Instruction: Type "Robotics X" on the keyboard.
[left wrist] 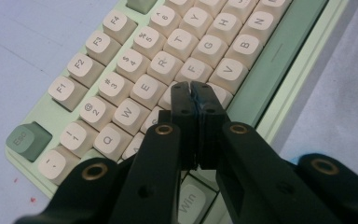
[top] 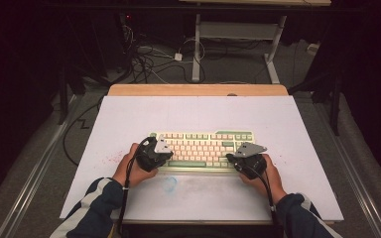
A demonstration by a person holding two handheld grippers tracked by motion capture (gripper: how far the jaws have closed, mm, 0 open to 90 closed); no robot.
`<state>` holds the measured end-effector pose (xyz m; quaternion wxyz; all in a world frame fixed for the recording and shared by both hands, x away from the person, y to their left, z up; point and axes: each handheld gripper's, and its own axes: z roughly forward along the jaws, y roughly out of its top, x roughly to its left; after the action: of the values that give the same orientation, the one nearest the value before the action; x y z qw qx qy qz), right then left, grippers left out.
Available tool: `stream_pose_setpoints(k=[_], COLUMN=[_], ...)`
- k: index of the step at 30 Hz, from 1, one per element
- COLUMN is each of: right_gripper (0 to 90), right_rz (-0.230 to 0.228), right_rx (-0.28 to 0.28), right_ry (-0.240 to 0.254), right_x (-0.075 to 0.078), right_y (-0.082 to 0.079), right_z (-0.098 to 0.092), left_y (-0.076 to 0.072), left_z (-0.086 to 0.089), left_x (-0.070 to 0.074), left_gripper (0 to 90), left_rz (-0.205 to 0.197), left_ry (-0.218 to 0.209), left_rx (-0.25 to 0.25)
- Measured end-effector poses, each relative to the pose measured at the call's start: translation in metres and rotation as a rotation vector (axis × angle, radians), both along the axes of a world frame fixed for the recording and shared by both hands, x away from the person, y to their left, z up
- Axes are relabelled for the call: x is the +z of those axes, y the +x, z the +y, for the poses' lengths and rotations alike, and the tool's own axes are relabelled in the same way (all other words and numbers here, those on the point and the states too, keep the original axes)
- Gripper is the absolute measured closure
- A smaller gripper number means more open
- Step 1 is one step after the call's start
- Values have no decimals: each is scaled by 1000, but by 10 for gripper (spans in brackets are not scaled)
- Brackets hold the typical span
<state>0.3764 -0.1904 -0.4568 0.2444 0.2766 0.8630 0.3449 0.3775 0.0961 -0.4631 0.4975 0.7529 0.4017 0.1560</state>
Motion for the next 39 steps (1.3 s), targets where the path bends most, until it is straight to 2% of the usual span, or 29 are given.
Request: stream_pose_setpoints(k=[5, 12, 16, 20, 25, 27, 32, 36, 39], right_gripper=[900, 900, 900, 894, 872, 846, 758, 657, 541], right_rz=[1, -4, -7, -15, -31, -42, -62, -84, -105], right_rx=[2, 3, 3, -1, -7, -13, -35, -48, -58], right_ry=[-1, -5, -6, 15, 36, 46, 62, 73, 87], right_x=[0, 1, 2, 7, 14, 17, 21, 23, 23], right_y=[0, -1, -1, -1, -2, -2, -3, -3, -3], right_z=[0, 0, 0, -2, -5, -6, -9, -10, -11], left_y=[0, 0, 0, 2, 3, 3, 4, 4, 4], left_z=[0, 2, 3, 5, 7, 7, 8, 7, 6], left_x=[0, 3, 5, 7, 11, 13, 13, 13, 14], left_gripper=[853, 834, 803, 770, 688, 656, 562, 468, 388], left_rz=[-2, -32, -51, -73, -106, -107, -137, -152, -161], left_ry=[0, -3, -17, -29, -54, -71, -67, -75, -82], left_rx=[1, 3, 15, 31, 54, 57, 83, 98, 107])
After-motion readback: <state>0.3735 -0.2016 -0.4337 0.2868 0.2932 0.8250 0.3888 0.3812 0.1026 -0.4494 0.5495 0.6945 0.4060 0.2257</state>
